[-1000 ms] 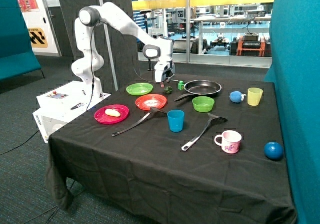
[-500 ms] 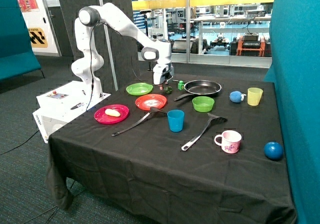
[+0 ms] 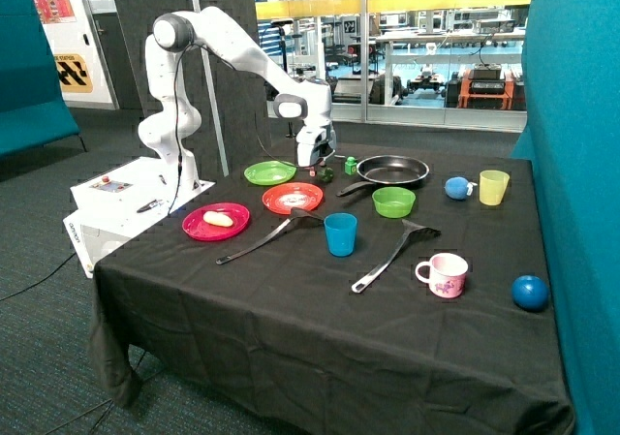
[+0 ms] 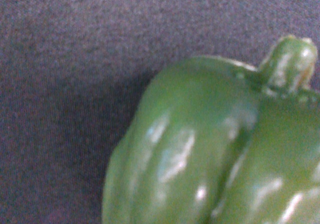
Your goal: Cook the vegetables
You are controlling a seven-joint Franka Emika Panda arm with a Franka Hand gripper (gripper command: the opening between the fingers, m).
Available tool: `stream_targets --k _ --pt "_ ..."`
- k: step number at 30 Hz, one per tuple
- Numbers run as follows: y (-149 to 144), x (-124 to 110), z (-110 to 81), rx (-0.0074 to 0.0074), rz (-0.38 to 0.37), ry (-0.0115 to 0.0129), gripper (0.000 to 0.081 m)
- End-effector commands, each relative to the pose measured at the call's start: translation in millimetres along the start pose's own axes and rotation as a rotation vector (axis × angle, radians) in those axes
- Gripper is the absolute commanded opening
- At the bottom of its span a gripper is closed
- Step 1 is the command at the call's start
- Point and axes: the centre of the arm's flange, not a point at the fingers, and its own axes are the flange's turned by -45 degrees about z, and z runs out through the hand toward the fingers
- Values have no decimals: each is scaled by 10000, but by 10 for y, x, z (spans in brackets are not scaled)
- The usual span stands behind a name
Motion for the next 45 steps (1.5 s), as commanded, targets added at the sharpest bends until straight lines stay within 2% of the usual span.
stream_targets --k 1,24,45 --pt "-59 -22 50 27 -91 -13 617" --pt "-230 163 68 28 -171 -13 624" --pt "-247 93 171 28 -240 -13 613"
